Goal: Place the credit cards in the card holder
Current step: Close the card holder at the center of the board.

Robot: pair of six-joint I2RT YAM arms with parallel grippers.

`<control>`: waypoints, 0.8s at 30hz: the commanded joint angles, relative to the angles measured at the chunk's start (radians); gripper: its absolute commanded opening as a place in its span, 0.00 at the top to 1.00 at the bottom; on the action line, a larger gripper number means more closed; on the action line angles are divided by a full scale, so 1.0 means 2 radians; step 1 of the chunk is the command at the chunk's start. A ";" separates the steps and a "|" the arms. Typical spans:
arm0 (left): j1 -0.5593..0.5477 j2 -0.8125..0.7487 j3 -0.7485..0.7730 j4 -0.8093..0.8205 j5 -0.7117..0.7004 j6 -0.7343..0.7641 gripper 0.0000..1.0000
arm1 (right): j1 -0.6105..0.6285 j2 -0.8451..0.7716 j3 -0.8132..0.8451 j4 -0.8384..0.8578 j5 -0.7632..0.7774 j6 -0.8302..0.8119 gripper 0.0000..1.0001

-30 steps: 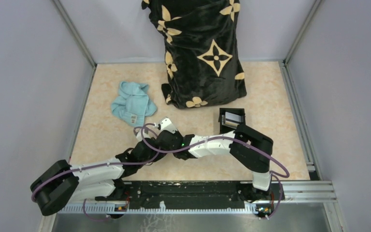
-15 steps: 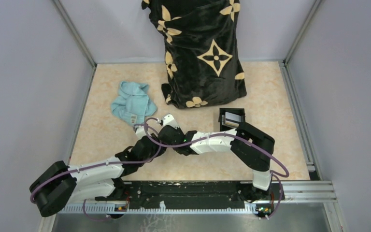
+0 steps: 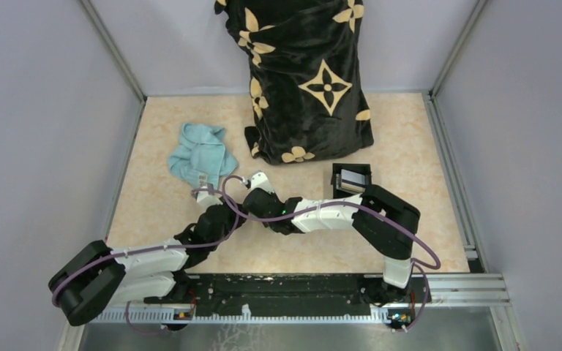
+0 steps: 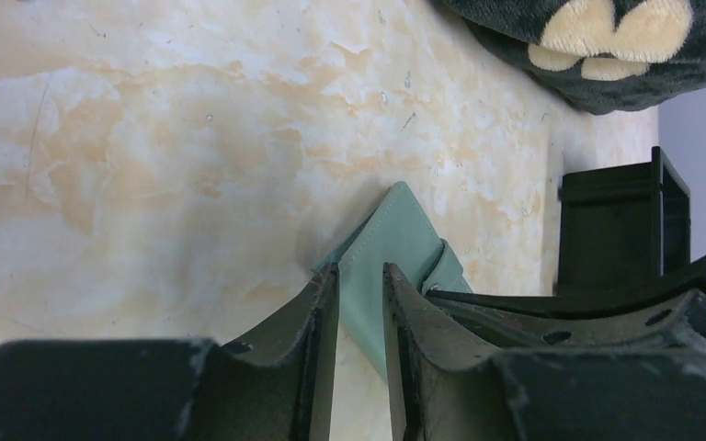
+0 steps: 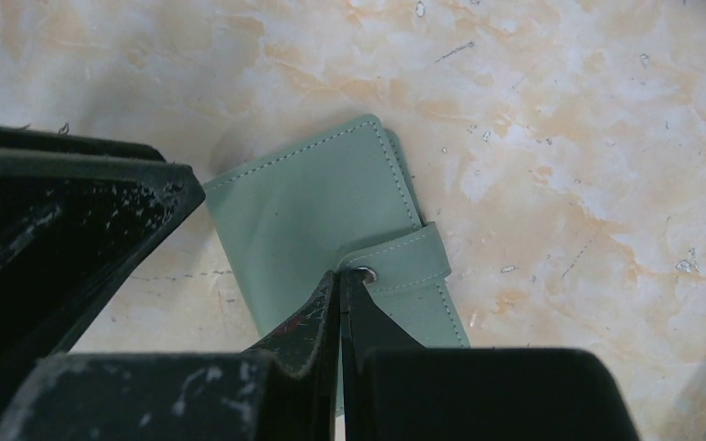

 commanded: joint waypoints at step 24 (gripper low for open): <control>0.057 0.174 0.024 0.148 0.190 0.041 0.71 | -0.028 -0.029 -0.009 0.005 -0.032 0.010 1.00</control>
